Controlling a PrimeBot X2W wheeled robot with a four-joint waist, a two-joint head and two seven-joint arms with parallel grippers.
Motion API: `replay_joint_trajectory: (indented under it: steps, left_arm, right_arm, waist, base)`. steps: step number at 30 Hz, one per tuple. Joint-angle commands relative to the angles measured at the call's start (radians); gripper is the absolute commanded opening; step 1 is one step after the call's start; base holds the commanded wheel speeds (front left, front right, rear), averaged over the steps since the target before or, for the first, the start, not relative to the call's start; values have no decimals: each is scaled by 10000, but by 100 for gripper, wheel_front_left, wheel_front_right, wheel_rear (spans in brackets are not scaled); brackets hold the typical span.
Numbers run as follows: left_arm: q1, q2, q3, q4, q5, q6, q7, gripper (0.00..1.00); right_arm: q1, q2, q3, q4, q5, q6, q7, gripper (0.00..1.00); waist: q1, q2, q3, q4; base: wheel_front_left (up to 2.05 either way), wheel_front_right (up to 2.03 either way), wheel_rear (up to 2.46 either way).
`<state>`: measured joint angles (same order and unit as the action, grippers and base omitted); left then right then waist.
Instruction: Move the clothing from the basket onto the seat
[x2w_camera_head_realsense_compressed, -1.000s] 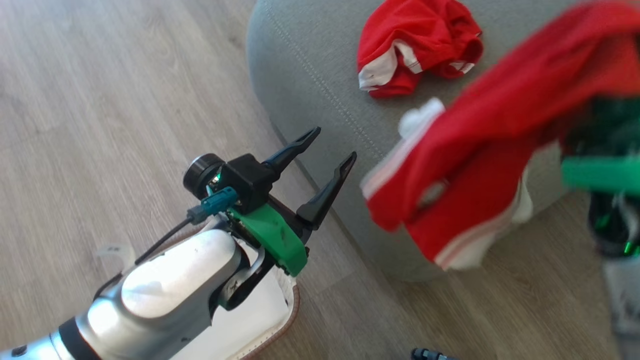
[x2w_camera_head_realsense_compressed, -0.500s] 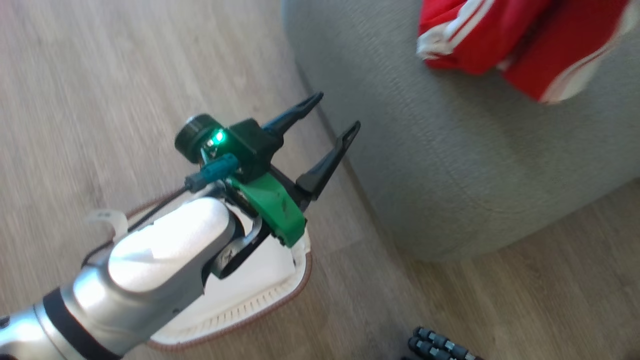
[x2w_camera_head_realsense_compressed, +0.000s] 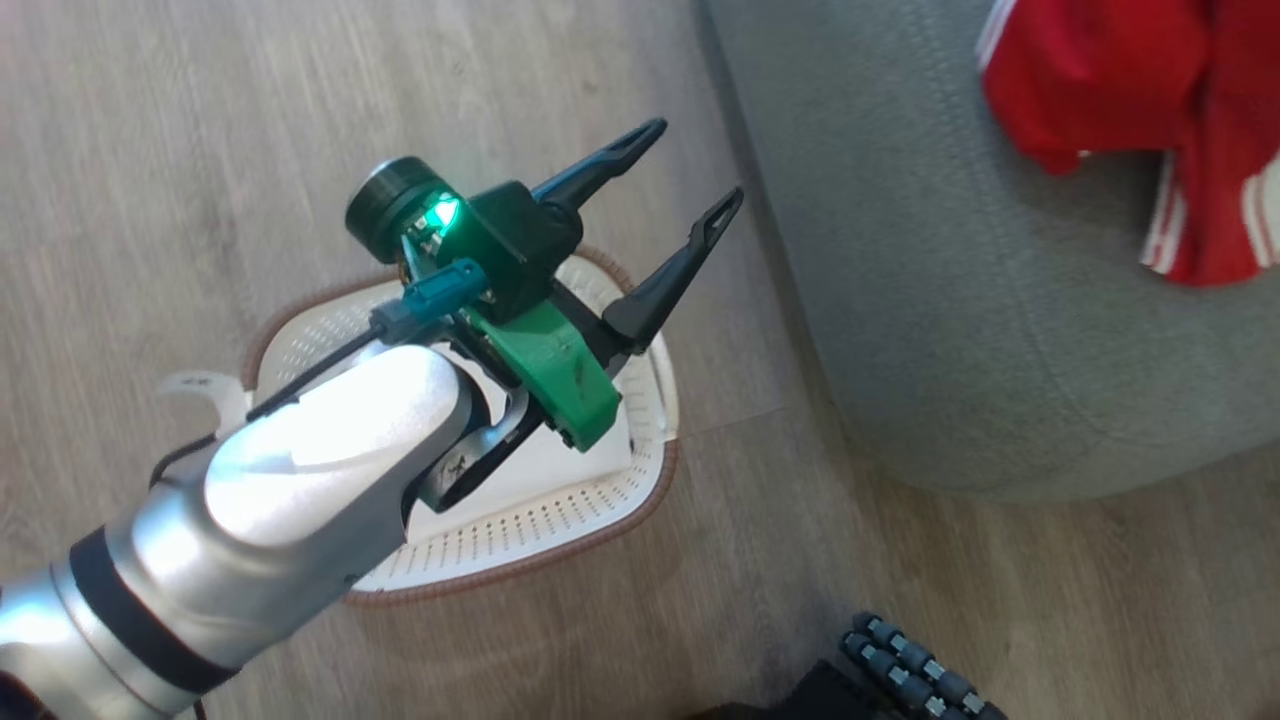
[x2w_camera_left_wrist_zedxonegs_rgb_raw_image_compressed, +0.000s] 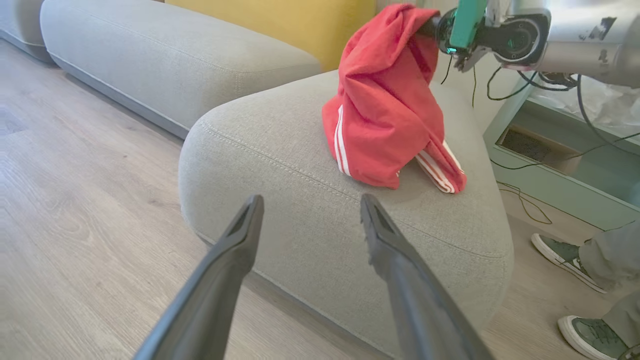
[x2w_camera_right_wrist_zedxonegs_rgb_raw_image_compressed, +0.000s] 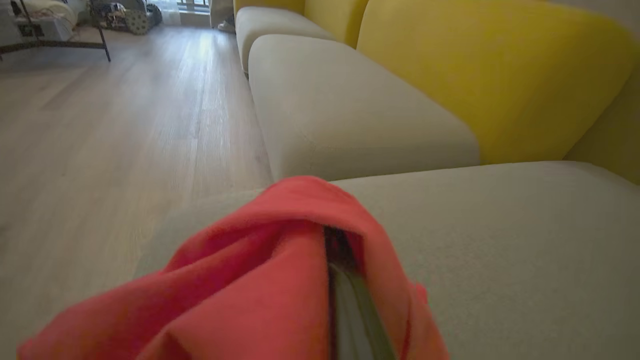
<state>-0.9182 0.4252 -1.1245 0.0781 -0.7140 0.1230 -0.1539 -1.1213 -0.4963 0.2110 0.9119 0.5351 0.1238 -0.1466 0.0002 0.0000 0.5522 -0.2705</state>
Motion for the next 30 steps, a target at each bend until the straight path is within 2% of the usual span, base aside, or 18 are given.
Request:
replay_joint_trajectory:
  steps: [1, 6, 7, 9, 11, 12, 14, 19, 22, 27, 30]
  left_arm:
    - [-390, 125, 341, -254, 104, 1, 4, 100]
    - [-384, 159, 321, -220, 98, -1, -25, 100]
    - [-370, 170, 320, -210, 92, 1, -42, 100]
    - [-335, 190, 324, -186, 67, 3, -77, 100]
    - [-298, 193, 331, -150, 35, 9, -115, 100]
    - [-286, 190, 335, -136, 25, 17, -134, 100]
    - [-258, 174, 339, -105, 2, 23, -180, 100]
    - [-46, 107, 340, 59, -132, 24, -337, 100]
    - [189, 81, 362, 193, -239, 58, -477, 100]
    - [621, 92, 476, 301, -396, 151, -715, 100]
    - [787, 115, 521, 330, -465, 191, -770, 100]
  right_arm:
    - [-72, -323, 68, -21, -23, 69, 130, 0]
    - [-172, -454, 411, 1317, -146, 69, 923, 0]
    - [-168, -457, 467, 1526, -136, 69, 1101, 6]
    - [-184, -450, 581, 1830, -104, 69, 1388, 36]
    - [-206, -429, 667, 2024, -55, 69, 1528, 56]
    - [-235, -416, 721, 2087, -44, 69, 1569, 76]
    - [-291, -388, 836, 2191, -24, 69, 1653, 100]
    - [-285, -244, 1272, 2201, 133, 69, 2063, 100]
    - [-79, -169, 1619, 2067, 462, 69, 2741, 100]
    - [418, -464, 2372, 1321, 1017, 69, 3541, 100]
    - [652, -682, 2683, 869, 1205, 69, 3624, 100]
  waist:
    - [-2, 0, 178, 176]
    - [-2, 0, 292, 363]
    - [-2, 0, 280, 383]
    - [-2, 0, 225, 405]
    - [-2, 0, 125, 410]
    - [-2, 0, 69, 404]
    - [-2, 0, -77, 378]
    - [-2, 0, -675, 257]
    - [-2, 0, -1182, 155]
    - [-2, 0, -2028, 61]
    - [-2, 0, -2337, 62]
  base:
    - [0, 0, 0]
    - [0, 0, 0]
    - [0, 0, 0]
    - [0, 0, 0]
    - [0, 0, 0]
    - [0, 0, 0]
    - [0, 0, 0]
    - [0, 0, 0]
    - [0, 0, 0]
    - [0, 0, 0]
    - [0, 0, 0]
